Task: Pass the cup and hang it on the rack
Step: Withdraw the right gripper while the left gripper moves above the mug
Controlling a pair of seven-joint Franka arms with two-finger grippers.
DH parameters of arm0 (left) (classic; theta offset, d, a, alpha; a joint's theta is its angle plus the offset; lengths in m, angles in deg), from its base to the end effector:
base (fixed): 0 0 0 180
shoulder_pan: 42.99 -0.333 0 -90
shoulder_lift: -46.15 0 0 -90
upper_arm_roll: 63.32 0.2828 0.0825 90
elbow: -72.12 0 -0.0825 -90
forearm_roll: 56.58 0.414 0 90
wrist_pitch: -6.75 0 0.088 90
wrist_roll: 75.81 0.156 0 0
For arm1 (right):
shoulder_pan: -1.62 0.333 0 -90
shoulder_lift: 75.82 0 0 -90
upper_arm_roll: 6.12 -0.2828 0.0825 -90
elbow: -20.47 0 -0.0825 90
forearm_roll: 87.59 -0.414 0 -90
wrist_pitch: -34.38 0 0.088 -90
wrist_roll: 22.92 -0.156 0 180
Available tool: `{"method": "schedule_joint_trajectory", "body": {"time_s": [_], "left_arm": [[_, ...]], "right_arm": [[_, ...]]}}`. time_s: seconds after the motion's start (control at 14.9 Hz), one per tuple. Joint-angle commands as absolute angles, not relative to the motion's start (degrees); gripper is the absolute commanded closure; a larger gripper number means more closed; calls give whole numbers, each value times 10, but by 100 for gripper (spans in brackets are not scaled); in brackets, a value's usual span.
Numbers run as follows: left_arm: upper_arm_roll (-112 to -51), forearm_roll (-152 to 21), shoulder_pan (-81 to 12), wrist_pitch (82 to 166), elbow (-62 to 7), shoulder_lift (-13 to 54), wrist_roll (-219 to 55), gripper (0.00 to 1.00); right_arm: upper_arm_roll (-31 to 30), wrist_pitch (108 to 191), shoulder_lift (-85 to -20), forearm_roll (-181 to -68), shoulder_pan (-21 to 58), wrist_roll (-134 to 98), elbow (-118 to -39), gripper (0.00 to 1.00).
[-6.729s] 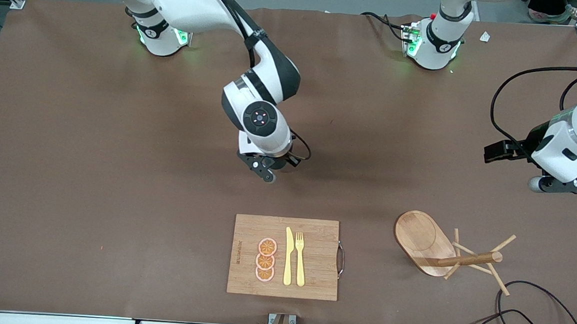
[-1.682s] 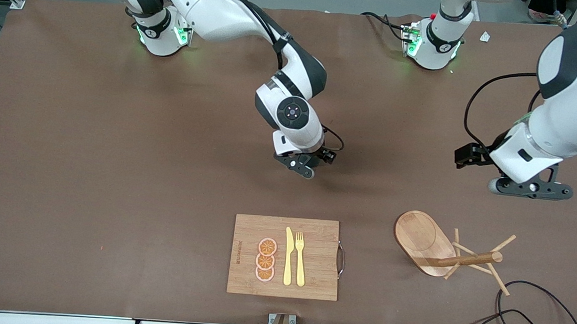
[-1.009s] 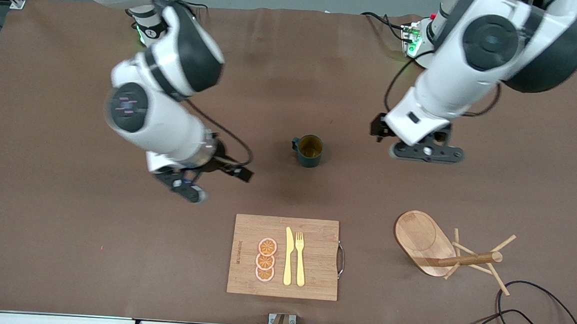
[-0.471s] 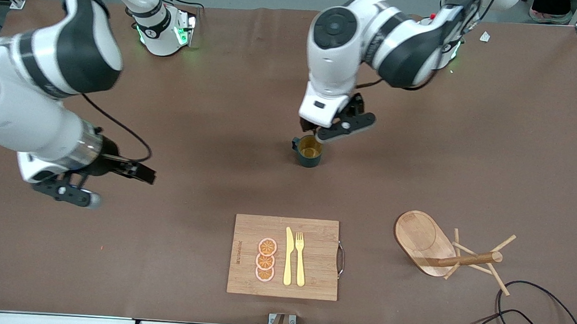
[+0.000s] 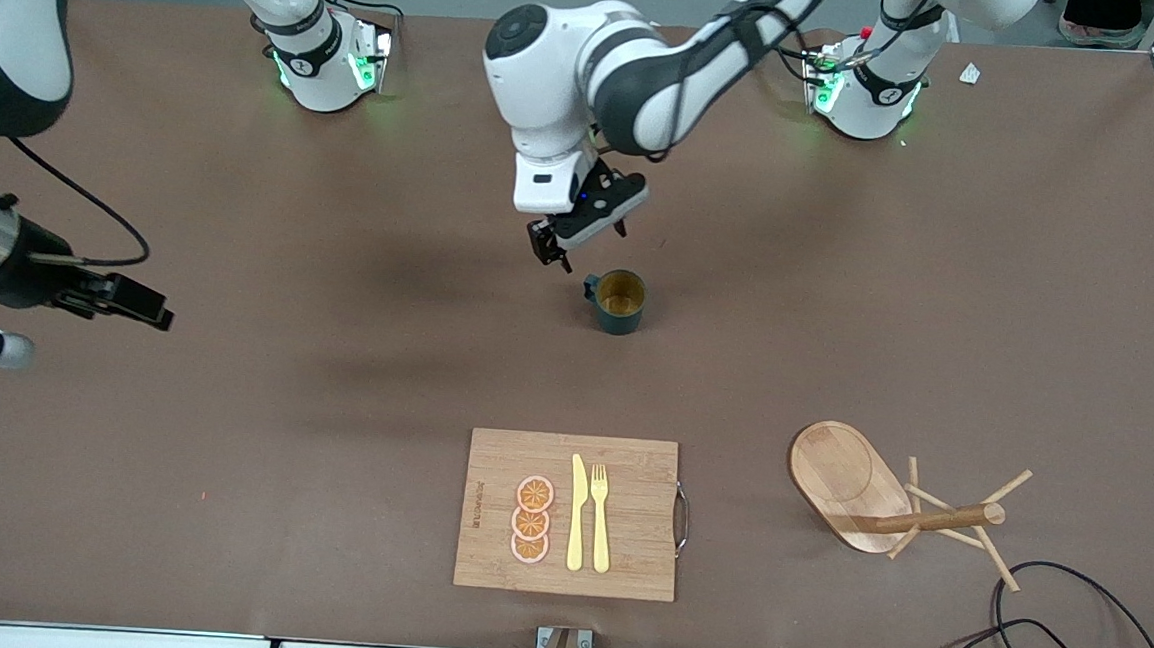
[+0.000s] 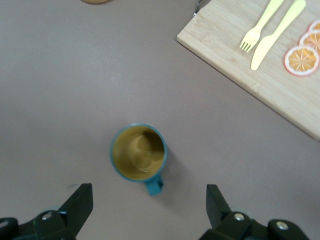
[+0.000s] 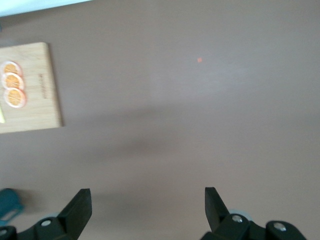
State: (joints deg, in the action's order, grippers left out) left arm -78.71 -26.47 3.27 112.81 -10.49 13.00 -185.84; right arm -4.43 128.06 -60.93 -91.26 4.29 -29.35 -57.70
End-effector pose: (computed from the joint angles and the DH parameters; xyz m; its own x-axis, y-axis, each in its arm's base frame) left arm 0.4053 -0.5749 0.2688 0.7234 0.5882 0.3615 0.6430 -0.7647 -0.0427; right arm 0.6596 0.0227 0.4906 0.9952 -0.0978 0.0044 -0.0974 -0.9936 -0.0572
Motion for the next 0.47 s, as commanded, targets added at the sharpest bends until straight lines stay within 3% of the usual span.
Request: {"method": "schedule_joint_trajectory", "body": {"time_s": [0.0,0.4], "left_arm": [[-781,-199,67,1132,-89,85,-1959,0],[-760,-173,123,1120,-65,27,-2018,1]], "right_arm": [[-57,1290,-652,-886,27,-275,-626,0],[-57,1293,-682,-885,6,-263,-649,0]]}}
